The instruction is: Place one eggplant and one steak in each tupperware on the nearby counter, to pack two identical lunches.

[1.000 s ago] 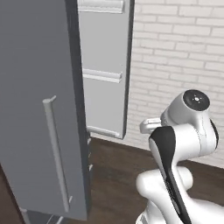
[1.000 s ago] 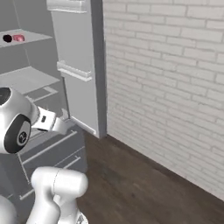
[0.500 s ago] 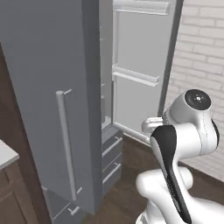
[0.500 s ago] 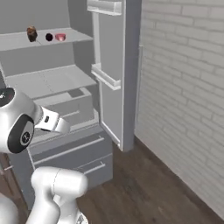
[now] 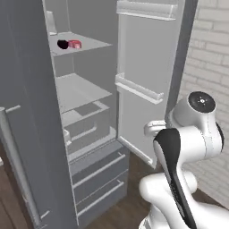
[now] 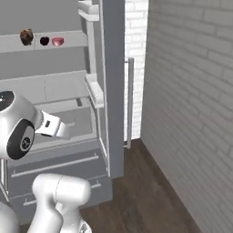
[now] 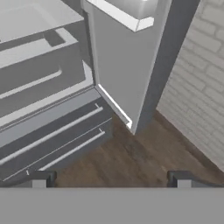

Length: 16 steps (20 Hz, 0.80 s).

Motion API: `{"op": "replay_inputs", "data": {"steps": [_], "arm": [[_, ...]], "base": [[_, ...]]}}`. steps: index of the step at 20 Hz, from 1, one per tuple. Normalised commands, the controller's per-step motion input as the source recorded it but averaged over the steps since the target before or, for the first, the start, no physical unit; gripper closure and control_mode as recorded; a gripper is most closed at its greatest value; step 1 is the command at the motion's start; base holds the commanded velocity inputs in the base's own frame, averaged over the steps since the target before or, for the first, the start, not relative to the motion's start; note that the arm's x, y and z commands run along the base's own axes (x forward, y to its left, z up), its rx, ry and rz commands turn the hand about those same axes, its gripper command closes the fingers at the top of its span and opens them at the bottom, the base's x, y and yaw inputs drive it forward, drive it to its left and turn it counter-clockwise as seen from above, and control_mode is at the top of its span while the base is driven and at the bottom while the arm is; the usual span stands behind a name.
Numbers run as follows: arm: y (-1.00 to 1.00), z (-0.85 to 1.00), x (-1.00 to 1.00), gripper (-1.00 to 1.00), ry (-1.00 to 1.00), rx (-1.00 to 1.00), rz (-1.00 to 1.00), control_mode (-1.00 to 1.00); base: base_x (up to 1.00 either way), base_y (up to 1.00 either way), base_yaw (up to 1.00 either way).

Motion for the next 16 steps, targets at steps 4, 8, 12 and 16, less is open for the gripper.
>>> {"op": "replay_inputs", "data": {"steps": [4,8,12,16], "arm": [[0.0,0.0,0.0,-1.0,0.0,0.0,0.0,1.0],[0.0,0.0,0.0,-1.0,0.0,0.0,0.0,1.0],[0.0,0.0,0.0,-1.0,0.0,0.0,0.0,1.0],[0.0,0.0,0.0,-1.0,0.0,0.0,0.0,1.0]], "base": [[0.0,0.17,0.61],[0.33,0.1,0.56],[0.71,-0.09,0.34],[0.76,0.0,0.2]]}}
